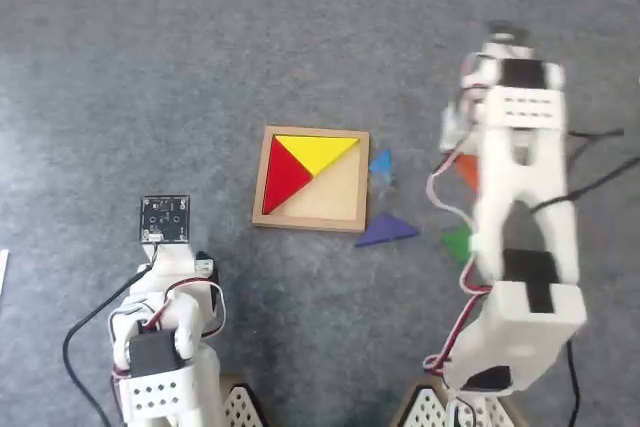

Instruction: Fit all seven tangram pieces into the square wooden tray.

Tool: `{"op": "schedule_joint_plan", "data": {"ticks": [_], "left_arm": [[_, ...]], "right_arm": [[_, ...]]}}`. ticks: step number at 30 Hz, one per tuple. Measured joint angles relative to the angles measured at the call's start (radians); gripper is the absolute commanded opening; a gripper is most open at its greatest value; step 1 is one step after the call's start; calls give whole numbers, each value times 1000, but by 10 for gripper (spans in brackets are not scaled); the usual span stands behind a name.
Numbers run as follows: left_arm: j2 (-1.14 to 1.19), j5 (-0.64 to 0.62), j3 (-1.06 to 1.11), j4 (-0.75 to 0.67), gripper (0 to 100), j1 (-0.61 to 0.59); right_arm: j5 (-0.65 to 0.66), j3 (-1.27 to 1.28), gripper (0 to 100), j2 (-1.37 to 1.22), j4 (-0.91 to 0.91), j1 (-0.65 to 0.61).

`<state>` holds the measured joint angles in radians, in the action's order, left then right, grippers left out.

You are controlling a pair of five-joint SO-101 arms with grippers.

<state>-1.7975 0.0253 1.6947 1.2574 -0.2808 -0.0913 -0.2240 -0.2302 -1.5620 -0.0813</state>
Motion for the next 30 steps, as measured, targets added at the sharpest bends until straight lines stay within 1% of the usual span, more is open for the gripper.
{"op": "schedule_joint_plan", "data": {"ticks": [5, 7, 10, 15, 21, 30], "left_arm": [[0, 0, 0, 0, 81, 0], [0, 0, 0, 0, 81, 0], [0, 0, 0, 0, 81, 0], [0, 0, 0, 0, 81, 0], [0, 0, 0, 0, 81, 0], [0, 0, 0, 0, 81, 0]], "right_arm": [[6, 0, 102, 0, 0, -173], [3, 0, 102, 0, 18, -219], [-46, 0, 103, -5, 72, -287], [-81, 0, 105, -133, 158, -382], [-180, 0, 106, -250, 279, -408], [-325, 0, 106, -261, 350, -443]]}}
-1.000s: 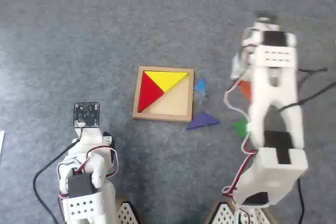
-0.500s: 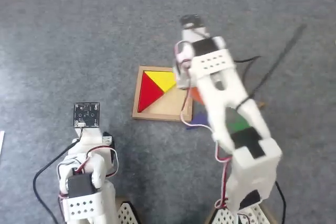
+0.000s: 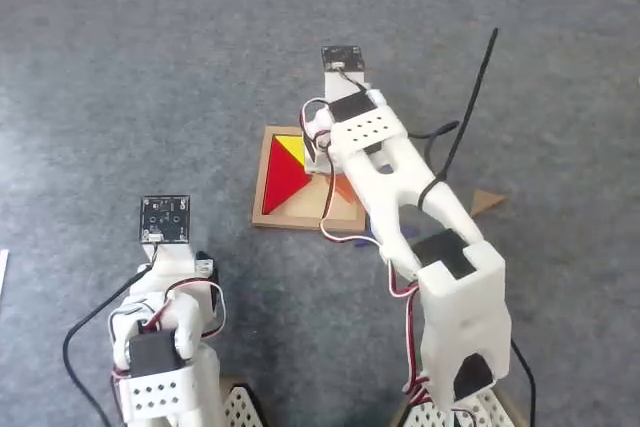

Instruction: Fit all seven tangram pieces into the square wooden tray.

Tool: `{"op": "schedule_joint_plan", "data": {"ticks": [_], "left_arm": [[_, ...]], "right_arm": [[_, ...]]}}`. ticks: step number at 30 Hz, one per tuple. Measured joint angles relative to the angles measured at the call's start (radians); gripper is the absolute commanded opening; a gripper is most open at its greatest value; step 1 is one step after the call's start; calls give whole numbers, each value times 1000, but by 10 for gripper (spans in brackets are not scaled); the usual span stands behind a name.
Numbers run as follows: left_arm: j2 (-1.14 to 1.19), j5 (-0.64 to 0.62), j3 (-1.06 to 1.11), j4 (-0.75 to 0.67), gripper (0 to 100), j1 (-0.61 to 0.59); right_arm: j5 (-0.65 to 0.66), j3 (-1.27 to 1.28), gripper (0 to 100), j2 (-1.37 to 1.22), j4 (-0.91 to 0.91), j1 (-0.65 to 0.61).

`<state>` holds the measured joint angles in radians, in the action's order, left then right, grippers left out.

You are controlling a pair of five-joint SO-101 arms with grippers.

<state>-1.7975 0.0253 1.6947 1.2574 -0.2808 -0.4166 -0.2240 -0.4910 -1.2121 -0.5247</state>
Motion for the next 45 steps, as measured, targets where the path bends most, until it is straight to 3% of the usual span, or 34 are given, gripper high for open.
{"op": "schedule_joint_plan", "data": {"ticks": [7, 30, 45], "left_arm": [[0, 0, 0, 0, 81, 0], [0, 0, 0, 0, 81, 0], [0, 0, 0, 0, 81, 0]], "right_arm": [[-58, 0, 106, 0, 0, 0], [-61, 0, 102, 0, -8, 0], [-68, 0, 106, -55, 253, -95]]}}
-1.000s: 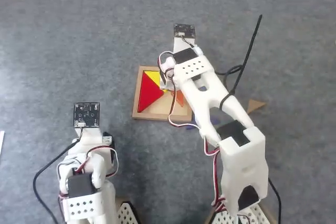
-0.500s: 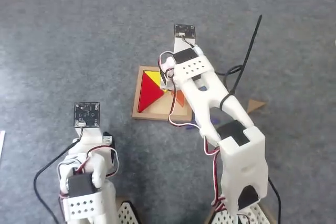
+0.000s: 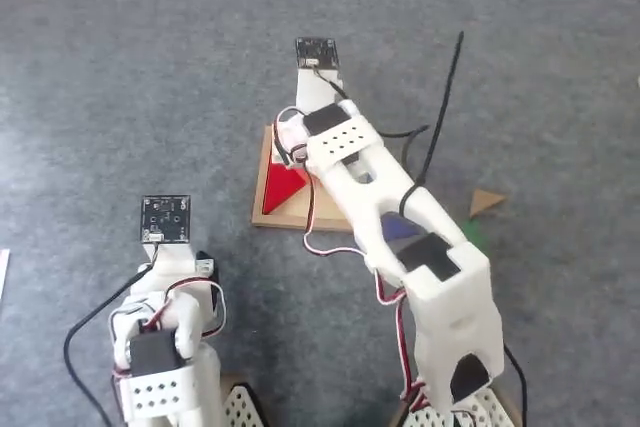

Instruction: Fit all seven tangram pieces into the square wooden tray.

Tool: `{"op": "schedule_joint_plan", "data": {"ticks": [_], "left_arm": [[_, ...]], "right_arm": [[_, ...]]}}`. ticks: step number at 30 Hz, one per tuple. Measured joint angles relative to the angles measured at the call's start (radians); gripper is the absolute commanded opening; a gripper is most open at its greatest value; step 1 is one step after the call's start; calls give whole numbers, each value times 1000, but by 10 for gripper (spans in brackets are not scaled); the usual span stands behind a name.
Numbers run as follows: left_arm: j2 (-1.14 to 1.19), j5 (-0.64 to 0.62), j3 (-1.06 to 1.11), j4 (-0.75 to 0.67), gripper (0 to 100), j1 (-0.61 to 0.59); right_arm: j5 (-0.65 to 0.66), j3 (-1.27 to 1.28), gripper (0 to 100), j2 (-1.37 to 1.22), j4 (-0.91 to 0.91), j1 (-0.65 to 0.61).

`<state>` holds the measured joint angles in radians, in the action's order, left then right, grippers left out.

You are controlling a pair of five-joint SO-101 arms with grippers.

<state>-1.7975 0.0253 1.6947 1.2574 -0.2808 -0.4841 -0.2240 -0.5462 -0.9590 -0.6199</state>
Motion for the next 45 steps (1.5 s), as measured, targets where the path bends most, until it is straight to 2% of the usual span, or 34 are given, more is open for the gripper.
{"op": "schedule_joint_plan", "data": {"ticks": [5, 9, 11, 16, 24, 29, 45], "left_arm": [[0, 0, 0, 0, 81, 0], [0, 0, 0, 0, 81, 0], [0, 0, 0, 0, 81, 0], [0, 0, 0, 0, 81, 0], [0, 0, 0, 0, 81, 0], [0, 0, 0, 0, 81, 0], [0, 0, 0, 0, 81, 0]], "right_arm": [[0, -2, 135, -38, 34, -9], [0, -3, 307, -38, 35, -14], [0, -8, 355, -38, 37, -21], [21, -21, 333, -43, -2, -54], [227, -75, 259, -43, -126, -124], [302, -75, 220, -43, -109, -126], [462, -94, 220, -104, -23, -120]]}}
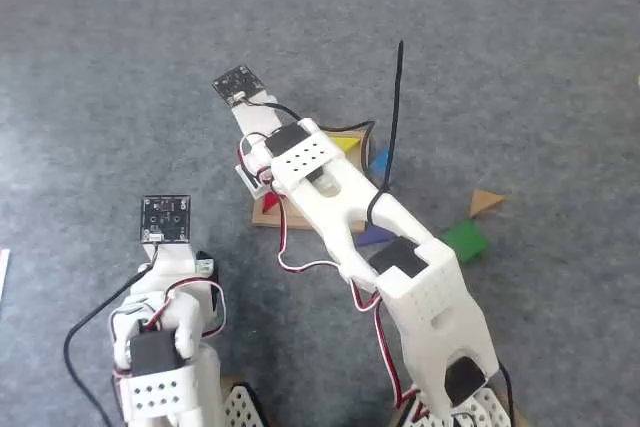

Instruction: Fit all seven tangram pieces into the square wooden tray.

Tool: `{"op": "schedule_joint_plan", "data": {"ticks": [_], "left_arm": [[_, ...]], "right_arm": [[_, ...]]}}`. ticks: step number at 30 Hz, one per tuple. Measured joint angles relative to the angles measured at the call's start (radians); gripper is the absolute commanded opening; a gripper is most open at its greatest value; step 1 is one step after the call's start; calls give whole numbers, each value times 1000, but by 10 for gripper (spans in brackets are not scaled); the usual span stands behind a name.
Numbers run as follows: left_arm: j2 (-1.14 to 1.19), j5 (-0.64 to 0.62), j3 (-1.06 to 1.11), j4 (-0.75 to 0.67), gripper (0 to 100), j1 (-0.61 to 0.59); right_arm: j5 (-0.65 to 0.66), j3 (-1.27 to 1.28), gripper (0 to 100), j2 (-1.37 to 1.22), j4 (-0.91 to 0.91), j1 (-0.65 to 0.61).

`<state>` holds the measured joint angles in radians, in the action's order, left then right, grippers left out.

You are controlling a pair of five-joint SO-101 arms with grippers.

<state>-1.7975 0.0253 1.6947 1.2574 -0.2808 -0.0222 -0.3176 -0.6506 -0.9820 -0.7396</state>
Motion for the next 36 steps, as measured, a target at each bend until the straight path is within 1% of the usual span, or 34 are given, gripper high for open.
{"op": "schedule_joint_plan", "data": {"ticks": [5, 17, 24, 29, 32, 36], "left_arm": [[0, 0, 0, 0, 81, 0], [0, 0, 0, 0, 81, 0], [0, 0, 0, 0, 81, 0], [0, 0, 0, 0, 81, 0], [0, 0, 0, 0, 81, 0], [0, 0, 0, 0, 81, 0]], "right_arm": [[11, 0, 220, 0, 0, 0], [118, 0, 219, -2, 0, 0], [135, 0, 223, -2, -3, 0], [140, 2, 223, 38, -40, 0], [91, 2, 223, 57, -40, 0], [-95, 2, 221, 57, -18, 0]]}}
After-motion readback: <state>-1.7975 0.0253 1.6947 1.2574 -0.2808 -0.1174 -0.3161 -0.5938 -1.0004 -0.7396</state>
